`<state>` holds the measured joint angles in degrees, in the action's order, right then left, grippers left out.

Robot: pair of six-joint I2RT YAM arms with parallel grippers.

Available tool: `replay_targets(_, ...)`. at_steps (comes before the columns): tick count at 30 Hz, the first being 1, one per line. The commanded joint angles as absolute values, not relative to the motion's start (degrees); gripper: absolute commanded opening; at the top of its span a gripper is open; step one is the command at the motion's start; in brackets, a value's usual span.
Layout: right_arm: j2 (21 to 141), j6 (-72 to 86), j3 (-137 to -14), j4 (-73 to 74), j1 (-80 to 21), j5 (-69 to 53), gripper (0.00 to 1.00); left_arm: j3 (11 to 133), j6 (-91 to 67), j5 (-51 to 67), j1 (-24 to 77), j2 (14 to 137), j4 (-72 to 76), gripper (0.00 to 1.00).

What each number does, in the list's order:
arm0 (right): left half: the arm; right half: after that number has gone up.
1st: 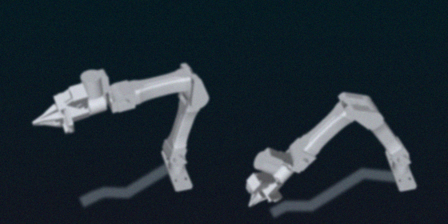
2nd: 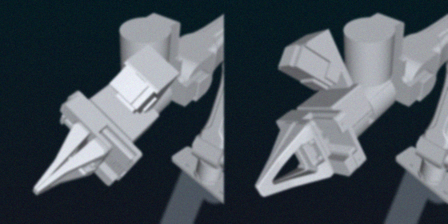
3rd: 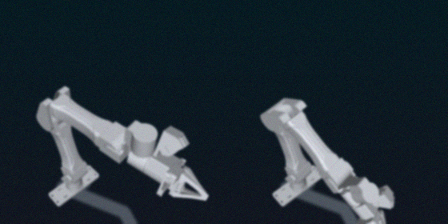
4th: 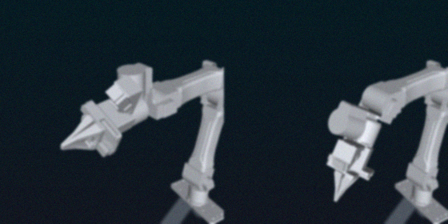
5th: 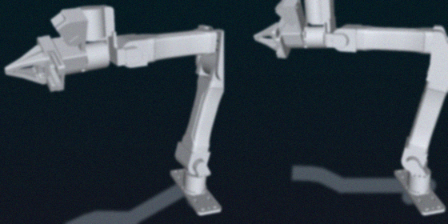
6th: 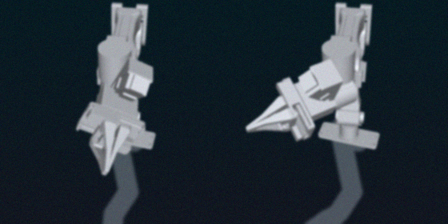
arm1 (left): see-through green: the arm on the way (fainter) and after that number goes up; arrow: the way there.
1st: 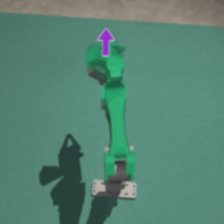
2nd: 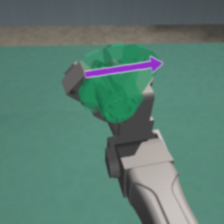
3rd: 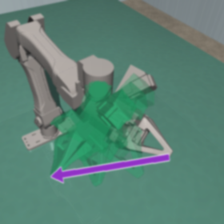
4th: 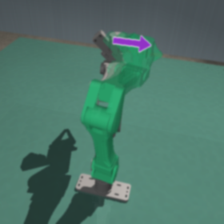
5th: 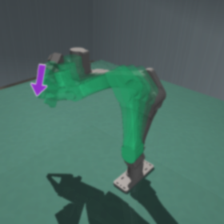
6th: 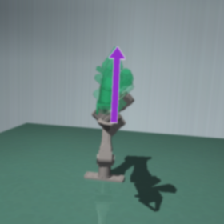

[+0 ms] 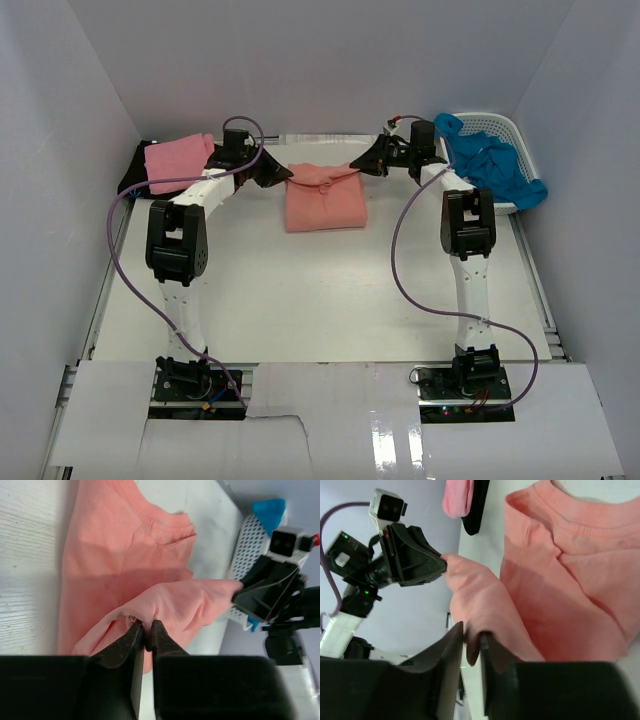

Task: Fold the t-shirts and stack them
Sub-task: Fold the long partially folded tshirt into a neat square

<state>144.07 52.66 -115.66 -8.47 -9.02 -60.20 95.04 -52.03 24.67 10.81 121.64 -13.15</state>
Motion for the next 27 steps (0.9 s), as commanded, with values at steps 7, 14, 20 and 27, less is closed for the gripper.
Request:
replay_targets(7,143.98,61.70,-114.00,-28.20,-8.44,-61.09,0.82,93.70,-51.94,21.89,10.11,121.38,-4.41,0.98)
replay_targets(14,132.82,43.88,-103.73,-21.03,-8.26,-52.93,0.86,86.60,-47.21,16.53,9.58,110.14,4.38,0.98)
replay_targets(20,128.24,27.02,-103.71,0.93,-8.96,-45.56,0.84,82.01,-40.79,15.03,9.93,103.28,0.81,0.98)
replay_targets(27,129.28,21.62,-104.41,14.67,-9.05,-37.79,0.84,78.13,-37.88,16.08,10.02,106.42,-2.02,0.98)
